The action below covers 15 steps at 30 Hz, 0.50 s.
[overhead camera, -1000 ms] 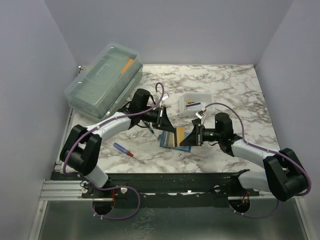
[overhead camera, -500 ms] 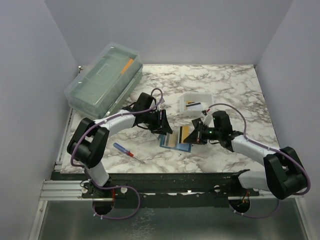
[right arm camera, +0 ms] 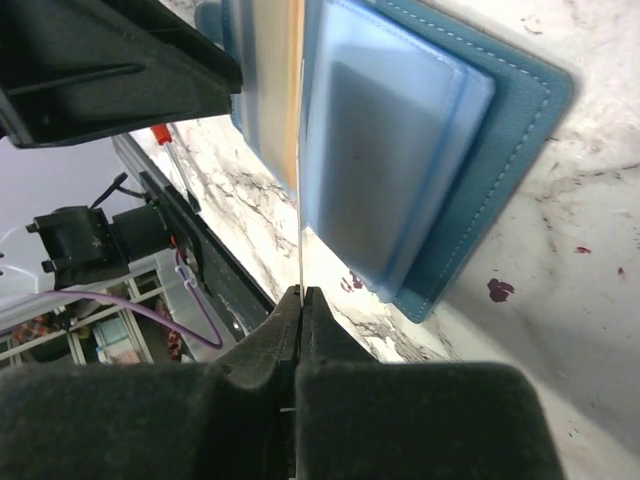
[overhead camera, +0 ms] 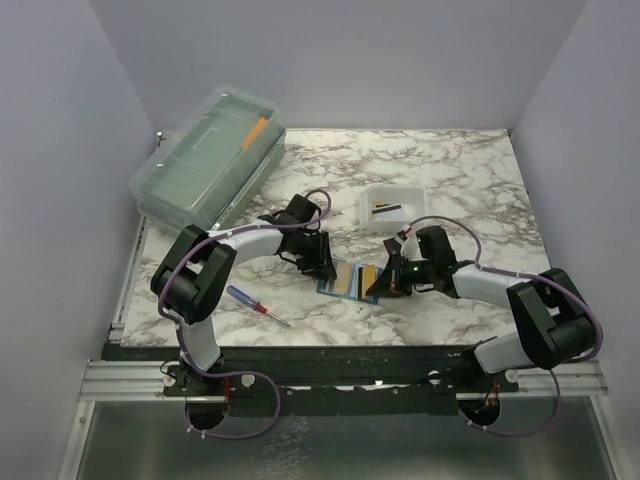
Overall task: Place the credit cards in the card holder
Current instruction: Insert the credit card into the card holder.
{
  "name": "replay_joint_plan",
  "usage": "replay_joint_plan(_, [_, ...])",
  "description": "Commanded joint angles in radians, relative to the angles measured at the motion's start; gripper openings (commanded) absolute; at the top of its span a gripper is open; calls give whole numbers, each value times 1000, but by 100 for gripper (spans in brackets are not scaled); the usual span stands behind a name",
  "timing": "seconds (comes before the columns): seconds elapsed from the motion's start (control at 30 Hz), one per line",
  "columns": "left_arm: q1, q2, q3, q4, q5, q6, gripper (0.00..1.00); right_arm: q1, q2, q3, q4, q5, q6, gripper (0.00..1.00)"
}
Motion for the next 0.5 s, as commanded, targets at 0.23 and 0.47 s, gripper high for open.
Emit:
replay_joint_plan(0.23, [-2, 46, 34, -91, -82, 20, 20, 0, 62, 39, 70, -142, -9, 0])
replay_joint_plan(0.47, [-2, 44, 39, -105, -98, 24, 17, 0, 107, 64, 47, -146, -20, 0])
